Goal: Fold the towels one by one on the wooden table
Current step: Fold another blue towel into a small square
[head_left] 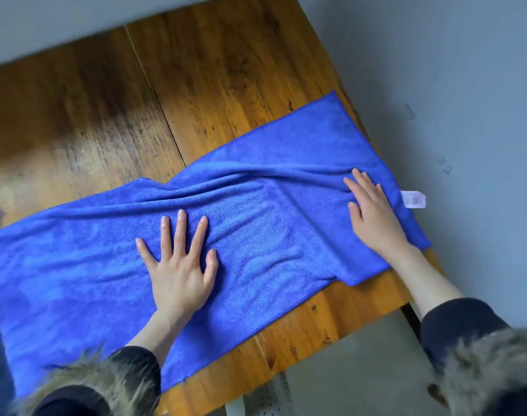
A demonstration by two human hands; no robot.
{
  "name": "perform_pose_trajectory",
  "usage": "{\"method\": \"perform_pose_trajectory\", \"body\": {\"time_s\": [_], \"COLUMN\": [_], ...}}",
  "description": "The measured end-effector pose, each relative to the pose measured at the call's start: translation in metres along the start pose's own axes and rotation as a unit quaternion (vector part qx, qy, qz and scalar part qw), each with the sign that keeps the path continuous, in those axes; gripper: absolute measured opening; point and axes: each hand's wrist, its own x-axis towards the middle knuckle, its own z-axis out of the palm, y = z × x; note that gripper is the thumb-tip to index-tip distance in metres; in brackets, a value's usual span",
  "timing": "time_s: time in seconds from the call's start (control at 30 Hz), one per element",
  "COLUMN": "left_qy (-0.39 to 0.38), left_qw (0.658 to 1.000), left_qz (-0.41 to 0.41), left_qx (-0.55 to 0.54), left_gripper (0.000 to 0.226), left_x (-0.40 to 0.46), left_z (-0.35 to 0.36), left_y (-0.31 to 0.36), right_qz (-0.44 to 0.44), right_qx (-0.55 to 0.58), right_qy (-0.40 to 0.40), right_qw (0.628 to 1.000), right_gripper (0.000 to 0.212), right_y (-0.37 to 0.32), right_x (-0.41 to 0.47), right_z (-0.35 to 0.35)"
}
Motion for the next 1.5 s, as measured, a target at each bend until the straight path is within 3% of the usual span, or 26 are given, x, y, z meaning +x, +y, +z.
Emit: {"method": "perform_pose_trajectory", "body": {"time_s": [0.27,0.4,0.53,0.63,0.7,0.9,1.0,1.2,1.4,1.5], "left_qy": [0.003,0.006,0.011,0.013,0.016,0.029,0.028,0.024,0.007,0.008], "left_qw": [1.000,1.000,1.000,1.000,1.000,0.999,1.000,1.000,1.000,1.000], "left_qz": [0.003,0.006,0.010,0.006,0.007,0.012,0.012,0.011,0.014,0.018], "left_qx": [0.000,0.003,0.009,0.009,0.008,0.007,0.007,-0.007,-0.008,-0.003], "left_gripper": [0.057,0.056,0.056,0.056,0.055,0.054,0.054,0.054,0.054,0.054], "left_x": [0.000,0.000,0.001,0.000,0.000,0.001,0.001,0.000,0.000,0.000], "left_z": [0.003,0.004,0.005,0.005,0.005,0.007,0.007,0.007,0.007,0.009], "left_y": [-0.002,-0.002,-0.002,-0.002,-0.002,-0.004,-0.005,-0.005,-0.007,-0.007], "right_qz": [0.113,0.025,-0.127,-0.129,-0.119,-0.103,-0.091,-0.142,0.085,0.121], "right_qx": [-0.019,-0.036,-0.057,-0.094,-0.123,-0.160,-0.124,-0.060,-0.066,-0.119], "right_qy": [0.063,0.093,-0.001,-0.103,-0.128,-0.110,-0.081,0.041,0.050,0.030], "right_qw": [0.991,0.995,0.990,0.982,0.977,0.976,0.985,0.987,0.993,0.985], "right_gripper": [0.046,0.044,0.047,0.049,0.050,0.051,0.052,0.053,0.056,0.058], "right_y": [-0.028,-0.071,-0.124,-0.145,-0.146,-0.130,-0.139,-0.149,-0.069,-0.036], "right_x": [0.012,0.021,0.059,0.087,0.102,0.140,0.135,0.024,-0.060,-0.060], "right_z": [0.008,0.011,0.019,0.033,0.037,0.031,0.032,0.046,0.046,0.041]}}
